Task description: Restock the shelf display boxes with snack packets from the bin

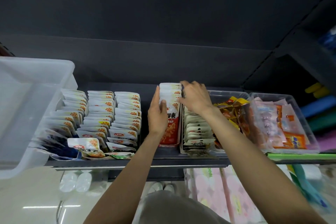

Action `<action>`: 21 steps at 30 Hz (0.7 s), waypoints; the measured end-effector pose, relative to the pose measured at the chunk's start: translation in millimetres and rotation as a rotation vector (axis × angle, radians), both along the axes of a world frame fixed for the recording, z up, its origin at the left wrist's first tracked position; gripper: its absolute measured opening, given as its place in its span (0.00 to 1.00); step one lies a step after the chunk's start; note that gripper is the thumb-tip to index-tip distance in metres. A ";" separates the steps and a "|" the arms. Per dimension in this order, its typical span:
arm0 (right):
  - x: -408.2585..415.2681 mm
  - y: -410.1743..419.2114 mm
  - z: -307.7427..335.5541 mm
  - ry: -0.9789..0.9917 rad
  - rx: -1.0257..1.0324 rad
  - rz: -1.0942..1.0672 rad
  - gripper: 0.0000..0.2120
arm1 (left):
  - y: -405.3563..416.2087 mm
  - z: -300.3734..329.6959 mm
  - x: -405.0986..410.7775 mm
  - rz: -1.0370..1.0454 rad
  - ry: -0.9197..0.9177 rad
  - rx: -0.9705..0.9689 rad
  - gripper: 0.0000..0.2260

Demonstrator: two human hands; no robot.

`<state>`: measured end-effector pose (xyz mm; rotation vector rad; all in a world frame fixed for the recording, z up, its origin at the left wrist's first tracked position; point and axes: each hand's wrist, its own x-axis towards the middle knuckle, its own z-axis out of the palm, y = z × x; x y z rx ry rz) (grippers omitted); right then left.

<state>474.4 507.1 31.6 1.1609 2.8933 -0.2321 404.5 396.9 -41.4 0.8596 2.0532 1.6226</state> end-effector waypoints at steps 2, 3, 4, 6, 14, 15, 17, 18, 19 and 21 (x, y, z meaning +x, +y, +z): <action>-0.4 1.1 -1.2 0.003 -0.001 0.001 0.22 | -0.4 0.8 0.6 -0.005 -0.038 -0.004 0.22; 0.4 1.4 -1.1 0.009 -0.021 0.004 0.24 | -0.7 2.2 1.3 -0.017 -0.077 -0.008 0.23; 1.3 1.8 -0.7 0.019 -0.052 0.008 0.27 | -0.5 3.6 1.9 -0.032 -0.130 -0.010 0.24; 3.8 1.5 1.9 0.054 -0.104 0.007 0.32 | 0.5 7.3 3.6 -0.068 -0.211 -0.007 0.27; 2.8 3.5 11.3 0.187 -0.152 -0.029 0.22 | 11.3 9.0 1.9 -0.010 -0.141 -0.072 0.27; 2.0 3.9 12.4 0.184 -0.153 -0.025 0.21 | 12.5 10.3 1.6 0.001 -0.124 -0.088 0.25; -0.4 4.5 12.7 0.177 -0.135 -0.020 0.17 | 14.7 12.7 1.6 0.035 -0.090 -0.111 0.23; -1.5 4.4 12.4 0.178 -0.133 -0.024 0.16 | 15.5 13.7 1.4 0.051 -0.084 -0.114 0.23; -1.9 4.2 12.5 0.180 -0.140 -0.029 0.16 | 16.0 14.5 1.5 0.058 -0.085 -0.115 0.22; -0.9 3.9 13.2 0.178 -0.167 -0.038 0.16 | 15.6 16.4 2.2 0.048 -0.107 -0.115 0.22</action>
